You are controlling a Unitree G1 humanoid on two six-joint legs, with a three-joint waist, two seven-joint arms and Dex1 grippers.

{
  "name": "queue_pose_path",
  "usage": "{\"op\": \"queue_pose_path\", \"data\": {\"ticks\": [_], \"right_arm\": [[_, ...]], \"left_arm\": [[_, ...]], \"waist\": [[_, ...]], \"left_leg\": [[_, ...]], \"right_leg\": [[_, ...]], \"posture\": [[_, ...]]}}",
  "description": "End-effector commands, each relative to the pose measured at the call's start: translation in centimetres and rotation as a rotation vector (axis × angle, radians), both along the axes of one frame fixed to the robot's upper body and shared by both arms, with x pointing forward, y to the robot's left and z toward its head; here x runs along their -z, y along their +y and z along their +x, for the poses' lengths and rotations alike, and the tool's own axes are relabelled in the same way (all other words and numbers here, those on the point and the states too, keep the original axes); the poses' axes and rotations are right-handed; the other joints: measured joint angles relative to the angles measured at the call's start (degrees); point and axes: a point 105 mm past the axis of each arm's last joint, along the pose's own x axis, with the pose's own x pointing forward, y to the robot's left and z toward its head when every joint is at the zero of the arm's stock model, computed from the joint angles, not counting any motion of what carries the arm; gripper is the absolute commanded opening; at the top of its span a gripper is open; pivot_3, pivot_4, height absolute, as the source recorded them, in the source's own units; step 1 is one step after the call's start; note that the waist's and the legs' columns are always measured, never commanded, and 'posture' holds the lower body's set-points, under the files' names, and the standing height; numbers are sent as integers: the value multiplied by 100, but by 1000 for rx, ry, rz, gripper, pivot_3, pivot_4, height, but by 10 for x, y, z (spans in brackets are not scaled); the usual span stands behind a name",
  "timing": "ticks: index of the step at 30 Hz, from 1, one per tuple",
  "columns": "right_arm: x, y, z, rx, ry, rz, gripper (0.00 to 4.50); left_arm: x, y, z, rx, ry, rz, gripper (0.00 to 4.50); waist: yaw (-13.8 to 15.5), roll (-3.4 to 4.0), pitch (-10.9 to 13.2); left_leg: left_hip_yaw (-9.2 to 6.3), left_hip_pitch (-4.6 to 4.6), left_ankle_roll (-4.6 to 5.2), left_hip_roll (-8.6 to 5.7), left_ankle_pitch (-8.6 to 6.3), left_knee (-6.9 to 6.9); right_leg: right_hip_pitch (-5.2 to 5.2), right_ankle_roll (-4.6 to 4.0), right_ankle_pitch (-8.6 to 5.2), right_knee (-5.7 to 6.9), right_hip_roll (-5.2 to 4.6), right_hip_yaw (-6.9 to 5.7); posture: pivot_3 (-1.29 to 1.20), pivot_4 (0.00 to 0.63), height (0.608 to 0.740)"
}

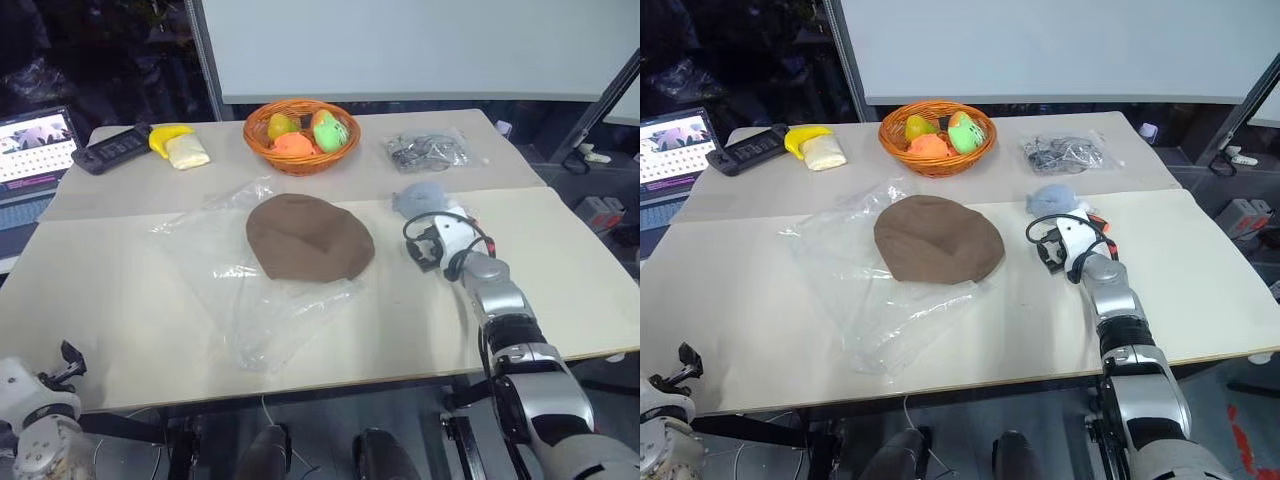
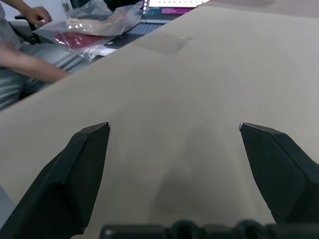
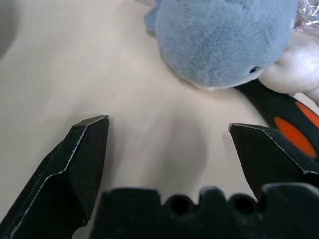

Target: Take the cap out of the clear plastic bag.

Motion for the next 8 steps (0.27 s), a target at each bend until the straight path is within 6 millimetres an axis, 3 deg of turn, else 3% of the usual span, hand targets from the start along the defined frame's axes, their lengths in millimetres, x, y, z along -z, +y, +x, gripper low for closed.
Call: {"op": "queue_pose_path", "data": {"ticks": [1,8], "right_arm": [[-9,-5,2,7,-27,-9,4500],[-4,-3,1,1,-23,-14,4500]], "left_arm": [[-10,-6,5,31,-34,45,4475],[-18,-11,17,70,-54,65,4475]], "waist": [[1,0,0],[-13,0,0]], "left_leg": [[0,0,0,1,0,0],[-1,-1,0,4,0,0]], "right_leg": [[0,0,0,1,2,0],[0,-1,1,1,7,2]], "posture": [[0,150,740],[0,150,740]]}}
